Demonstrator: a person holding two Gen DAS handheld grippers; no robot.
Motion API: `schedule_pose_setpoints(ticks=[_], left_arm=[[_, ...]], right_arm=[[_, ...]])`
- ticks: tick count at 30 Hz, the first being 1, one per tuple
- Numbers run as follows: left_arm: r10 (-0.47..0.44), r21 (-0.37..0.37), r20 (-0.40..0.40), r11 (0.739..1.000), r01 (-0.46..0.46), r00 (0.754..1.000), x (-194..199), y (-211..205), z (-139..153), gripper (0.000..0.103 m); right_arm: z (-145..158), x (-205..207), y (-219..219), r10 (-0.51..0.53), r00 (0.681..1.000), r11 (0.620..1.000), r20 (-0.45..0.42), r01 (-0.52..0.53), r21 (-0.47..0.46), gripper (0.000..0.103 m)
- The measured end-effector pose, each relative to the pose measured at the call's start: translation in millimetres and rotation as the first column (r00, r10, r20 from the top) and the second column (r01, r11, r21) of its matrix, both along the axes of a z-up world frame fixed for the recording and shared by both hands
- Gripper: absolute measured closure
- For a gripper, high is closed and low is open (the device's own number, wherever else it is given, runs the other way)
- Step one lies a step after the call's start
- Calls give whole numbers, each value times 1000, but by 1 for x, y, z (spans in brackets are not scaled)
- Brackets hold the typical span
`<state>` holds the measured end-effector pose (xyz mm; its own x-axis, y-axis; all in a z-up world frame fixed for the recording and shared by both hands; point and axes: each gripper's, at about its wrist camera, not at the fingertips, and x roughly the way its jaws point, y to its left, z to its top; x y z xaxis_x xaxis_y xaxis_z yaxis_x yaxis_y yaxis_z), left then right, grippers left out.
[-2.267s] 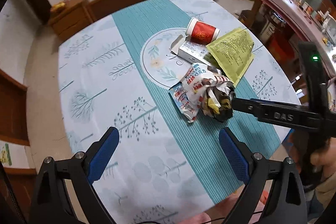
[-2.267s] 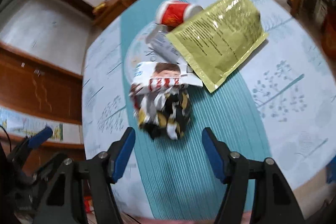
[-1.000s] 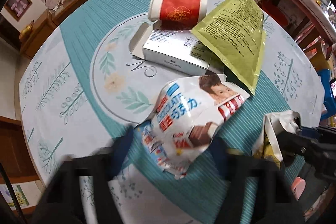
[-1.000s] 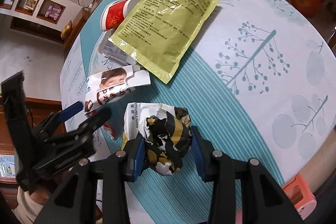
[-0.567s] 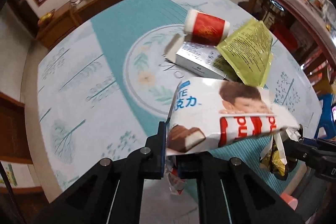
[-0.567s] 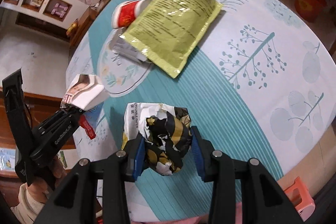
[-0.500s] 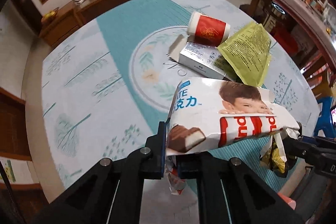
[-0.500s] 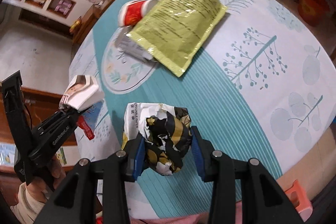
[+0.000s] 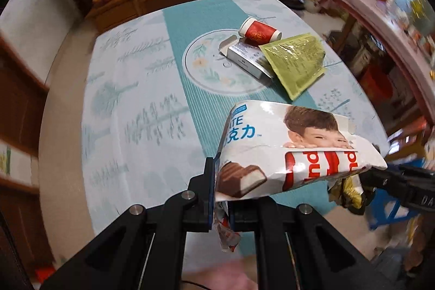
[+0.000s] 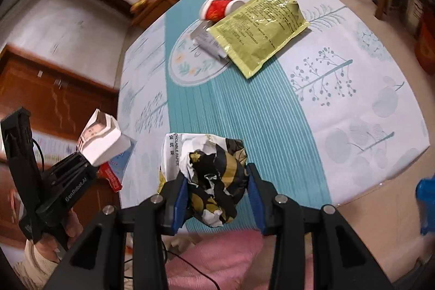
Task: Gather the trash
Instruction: 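Lift both wrappers and carry them down toward the black bin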
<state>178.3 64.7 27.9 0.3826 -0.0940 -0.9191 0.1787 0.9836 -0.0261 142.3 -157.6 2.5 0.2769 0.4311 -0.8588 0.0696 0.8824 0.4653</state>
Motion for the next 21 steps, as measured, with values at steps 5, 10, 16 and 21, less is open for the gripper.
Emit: schedule_pose_setpoints(ticks=[5, 10, 16, 21], left_arm=[[150, -42, -3, 988, -150, 989, -70, -17, 3, 97], [219, -36, -54, 975, -221, 974, -135, -38, -8, 97], [241, -8, -114, 970, -243, 964, -190, -45, -15, 97], [241, 21, -175, 970, -241, 955, -216, -48, -39, 97]], right_arm=[[11, -35, -22, 118, 993, 993, 28, -118, -17, 63], [12, -79, -49, 186, 982, 982, 9, -186, -21, 63], [-3, -116, -57, 230, 972, 973, -50, -229, 13, 63], [-29, -141, -50, 245, 965, 969, -89, -244, 30, 63]])
